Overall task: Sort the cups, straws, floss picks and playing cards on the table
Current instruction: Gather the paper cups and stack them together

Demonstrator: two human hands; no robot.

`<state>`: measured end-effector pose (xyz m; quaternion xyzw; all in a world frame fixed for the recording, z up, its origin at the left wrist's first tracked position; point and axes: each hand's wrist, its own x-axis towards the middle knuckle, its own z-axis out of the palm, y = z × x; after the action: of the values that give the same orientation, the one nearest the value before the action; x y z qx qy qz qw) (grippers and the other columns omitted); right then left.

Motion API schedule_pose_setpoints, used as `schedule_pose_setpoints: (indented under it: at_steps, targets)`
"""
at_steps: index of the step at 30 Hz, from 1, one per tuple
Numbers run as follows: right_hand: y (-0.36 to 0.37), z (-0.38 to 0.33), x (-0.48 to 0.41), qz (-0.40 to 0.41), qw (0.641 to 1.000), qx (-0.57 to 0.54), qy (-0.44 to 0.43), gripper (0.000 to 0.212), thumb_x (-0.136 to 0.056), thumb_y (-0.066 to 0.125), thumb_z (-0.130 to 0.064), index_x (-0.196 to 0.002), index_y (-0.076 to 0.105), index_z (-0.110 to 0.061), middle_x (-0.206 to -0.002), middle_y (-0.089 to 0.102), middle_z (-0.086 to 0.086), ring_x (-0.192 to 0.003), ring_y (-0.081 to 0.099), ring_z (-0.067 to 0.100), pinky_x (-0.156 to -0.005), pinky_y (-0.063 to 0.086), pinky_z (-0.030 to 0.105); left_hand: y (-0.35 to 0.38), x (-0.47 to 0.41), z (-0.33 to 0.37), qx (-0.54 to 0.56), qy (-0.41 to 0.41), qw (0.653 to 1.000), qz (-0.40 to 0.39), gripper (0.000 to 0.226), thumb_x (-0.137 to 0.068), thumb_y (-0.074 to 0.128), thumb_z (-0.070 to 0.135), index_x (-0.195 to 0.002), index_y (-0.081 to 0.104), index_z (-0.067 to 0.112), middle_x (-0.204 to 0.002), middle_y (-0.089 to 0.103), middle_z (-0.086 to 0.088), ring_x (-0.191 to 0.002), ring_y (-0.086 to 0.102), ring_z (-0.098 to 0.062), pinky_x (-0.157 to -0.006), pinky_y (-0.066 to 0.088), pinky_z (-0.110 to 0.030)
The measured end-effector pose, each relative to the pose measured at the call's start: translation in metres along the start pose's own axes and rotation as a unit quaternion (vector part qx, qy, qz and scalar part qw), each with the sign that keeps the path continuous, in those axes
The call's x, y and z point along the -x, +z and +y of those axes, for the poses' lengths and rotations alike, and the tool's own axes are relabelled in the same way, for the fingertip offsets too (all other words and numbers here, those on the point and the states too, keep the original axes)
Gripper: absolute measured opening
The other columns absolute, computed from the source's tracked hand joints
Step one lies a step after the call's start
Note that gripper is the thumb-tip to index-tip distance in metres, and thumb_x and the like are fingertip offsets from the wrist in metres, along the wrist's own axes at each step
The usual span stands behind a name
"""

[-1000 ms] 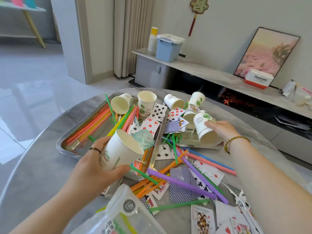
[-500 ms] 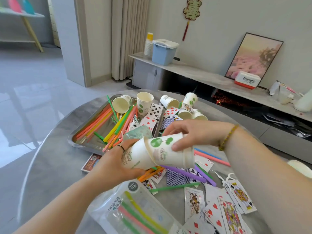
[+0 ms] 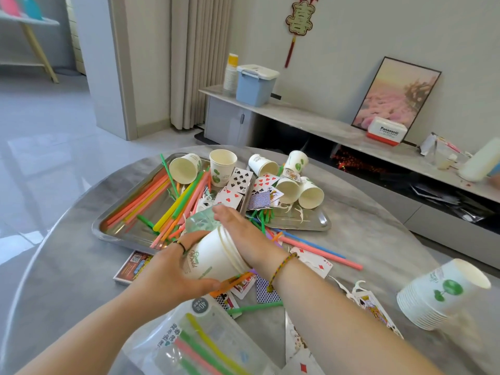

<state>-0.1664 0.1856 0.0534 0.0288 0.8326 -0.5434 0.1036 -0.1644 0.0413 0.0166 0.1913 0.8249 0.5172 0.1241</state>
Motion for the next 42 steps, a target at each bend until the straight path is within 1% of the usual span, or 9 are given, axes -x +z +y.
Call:
schedule_pose_setpoints:
  at_steps: [3,7,10,13,17,23,28,35,42]
  targets:
    - [-0.004,0.004,-0.016,0.029,0.999,-0.040,-0.008,0.050,-0.096,0.031,-0.044,-0.137,0.036,-0.016,-0.139,0.041,0.000,-0.124,0.039,0.013,-0.094,0.030,0.021,-0.001,-0.005,-0.008,-0.004,-0.015,0.999,0.033,0.063,-0.061,0.083,0.020,-0.092,0.037,0.049,-0.086,0.056,0.013,-0.074,0.056,-0.004,-0.058,0.043,-0.012]
    - [-0.045,0.029,-0.042,0.211,0.977,-0.024,-0.008,0.047,-0.092,0.051,-0.032,-0.132,0.040,-0.009,-0.126,0.045,0.002,-0.116,0.044,0.015,-0.089,0.034,0.019,-0.009,-0.017,-0.025,0.032,-0.046,0.991,0.121,0.064,-0.062,0.081,0.013,-0.106,0.040,0.036,-0.083,0.056,0.010,-0.075,0.054,-0.007,-0.065,0.042,-0.027]
    - [-0.094,0.066,-0.067,0.342,0.938,0.046,0.046,0.050,-0.086,0.060,-0.025,-0.128,0.042,-0.006,-0.131,0.044,0.010,-0.121,0.044,0.024,-0.096,0.036,0.029,-0.016,-0.025,-0.035,0.055,-0.062,0.983,0.164,0.065,-0.062,0.083,0.014,-0.110,0.042,0.032,-0.085,0.059,0.003,-0.074,0.058,-0.018,-0.065,0.047,-0.033]
    - [-0.134,0.093,-0.092,0.412,0.895,0.136,0.106,0.053,-0.078,0.067,-0.027,-0.121,0.048,-0.004,-0.127,0.050,0.015,-0.120,0.045,0.030,-0.096,0.038,0.036,-0.019,-0.031,-0.042,0.081,-0.068,0.981,0.164,0.064,-0.052,0.087,0.033,-0.100,0.045,0.037,-0.088,0.061,0.002,-0.079,0.061,-0.026,-0.071,0.051,-0.042]
    - [-0.162,0.109,-0.116,0.426,0.867,0.200,0.164,0.081,-0.079,0.067,-0.033,-0.143,0.021,-0.013,-0.148,0.023,0.013,-0.135,0.022,0.033,-0.106,0.027,0.045,-0.021,-0.032,-0.045,0.099,-0.082,0.977,0.171,0.096,-0.002,0.068,0.077,-0.090,0.044,0.051,-0.088,0.064,0.007,-0.079,0.063,-0.017,-0.065,0.050,-0.036]
    - [-0.174,0.124,-0.140,0.401,0.873,0.201,0.191,0.090,-0.078,0.068,-0.033,-0.145,0.010,-0.019,-0.153,0.008,0.012,-0.139,0.013,0.034,-0.107,0.021,0.054,-0.021,-0.037,-0.054,0.082,-0.081,0.976,0.185,0.082,-0.003,0.066,0.080,-0.082,0.047,0.069,-0.084,0.066,0.011,-0.079,0.064,-0.018,-0.064,0.053,-0.039]
    - [-0.174,0.129,-0.150,0.417,0.867,0.204,0.184,0.072,-0.082,0.063,-0.029,-0.139,0.024,-0.013,-0.143,0.025,0.016,-0.129,0.028,0.037,-0.102,0.029,0.050,-0.020,-0.036,-0.051,0.079,-0.087,0.976,0.184,0.083,-0.003,0.067,0.079,-0.083,0.047,0.071,-0.085,0.063,0.028,-0.083,0.063,-0.018,-0.071,0.053,-0.046]
    - [-0.175,0.128,-0.136,0.434,0.863,0.203,0.161,0.068,-0.079,0.065,-0.025,-0.136,0.030,-0.011,-0.138,0.032,0.015,-0.126,0.034,0.035,-0.102,0.032,0.047,-0.019,-0.036,-0.053,0.072,-0.070,0.978,0.185,0.080,-0.007,0.068,0.081,-0.084,0.048,0.069,-0.083,0.064,0.026,-0.084,0.063,-0.023,-0.075,0.052,-0.052]
    - [-0.164,0.116,-0.082,0.432,0.890,0.120,0.087,0.067,-0.079,0.065,-0.014,-0.136,0.031,-0.008,-0.141,0.029,0.014,-0.129,0.031,0.029,-0.104,0.031,0.036,-0.015,-0.028,-0.036,0.068,-0.043,0.985,0.150,0.079,-0.006,0.072,0.073,-0.079,0.042,0.074,-0.084,0.062,0.028,-0.088,0.058,-0.007,-0.078,0.050,-0.039]
